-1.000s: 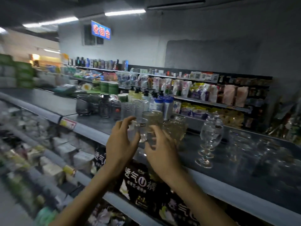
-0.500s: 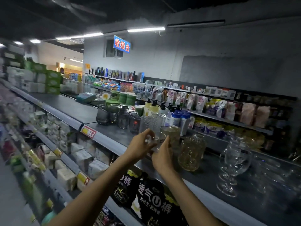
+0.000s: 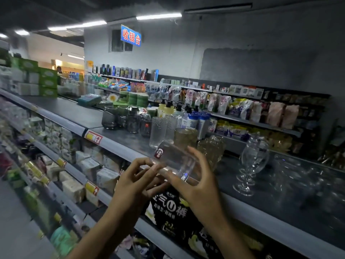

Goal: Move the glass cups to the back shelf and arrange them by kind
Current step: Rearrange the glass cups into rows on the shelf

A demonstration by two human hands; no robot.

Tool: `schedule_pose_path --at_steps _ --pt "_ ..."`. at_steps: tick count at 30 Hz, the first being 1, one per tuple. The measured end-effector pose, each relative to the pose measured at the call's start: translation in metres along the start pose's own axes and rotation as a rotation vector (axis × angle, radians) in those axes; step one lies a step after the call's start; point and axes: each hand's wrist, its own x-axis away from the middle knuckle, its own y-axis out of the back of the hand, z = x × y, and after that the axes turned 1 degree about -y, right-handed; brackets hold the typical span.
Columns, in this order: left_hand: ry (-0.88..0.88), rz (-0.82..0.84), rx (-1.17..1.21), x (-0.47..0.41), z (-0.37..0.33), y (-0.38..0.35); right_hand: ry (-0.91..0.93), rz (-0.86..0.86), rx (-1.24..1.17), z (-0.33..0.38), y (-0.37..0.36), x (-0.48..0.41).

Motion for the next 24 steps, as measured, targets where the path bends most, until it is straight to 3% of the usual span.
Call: schedule_pose_path --at_steps 5,10,14,17,24 --pt "0.136 0.119 0.171 0.04 0.033 -0.038 -0.189 -0.106 -0.335 0.007 0.038 0.07" --pt "0.176 0.334 -0.068 0.068 0.074 -0.073 -0.223 -0.439 -0.279 -0.002 0.081 0.129" --pt "0.063 0.545 -0.349 0.072 0.1 -0.101 -0.192 -0.625 -0.127 0.001 0.119 0.148" --pt "-0.052 0.548 -0.508 0.065 0.11 -0.124 -0.138 -0.703 -0.053 0.005 0.144 0.148" --pt "-0.404 0.616 -0.878 0.017 0.127 -0.175 -0.068 -0.681 0.195 -0.009 0.193 0.117"
